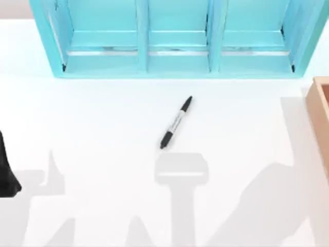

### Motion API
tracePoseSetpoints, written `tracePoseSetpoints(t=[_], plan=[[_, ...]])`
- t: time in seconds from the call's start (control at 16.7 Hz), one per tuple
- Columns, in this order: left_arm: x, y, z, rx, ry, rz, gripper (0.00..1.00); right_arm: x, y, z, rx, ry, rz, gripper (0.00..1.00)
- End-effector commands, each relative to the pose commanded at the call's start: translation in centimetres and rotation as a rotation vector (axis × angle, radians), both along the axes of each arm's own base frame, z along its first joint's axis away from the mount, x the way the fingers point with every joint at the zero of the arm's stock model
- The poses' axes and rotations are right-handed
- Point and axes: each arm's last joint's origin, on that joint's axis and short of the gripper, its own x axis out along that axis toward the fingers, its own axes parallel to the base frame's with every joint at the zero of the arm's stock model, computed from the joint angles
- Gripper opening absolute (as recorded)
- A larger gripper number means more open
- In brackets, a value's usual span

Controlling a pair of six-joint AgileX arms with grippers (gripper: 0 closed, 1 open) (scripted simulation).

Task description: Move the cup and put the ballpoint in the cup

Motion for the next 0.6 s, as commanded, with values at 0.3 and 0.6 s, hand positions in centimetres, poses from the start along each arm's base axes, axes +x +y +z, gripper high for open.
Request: tracePoseSetpoints(t=[0.3,0.6], plan=[[0.00,0.00,0.00,0.000,0.000,0.000,1.00,0.00,0.00,0.00,0.000,0.000,0.000,0.00],[0.00,0.00,0.00,0.000,0.000,0.000,1.00,0.00,0.00,0.00,0.000,0.000,0.000,0.00]])
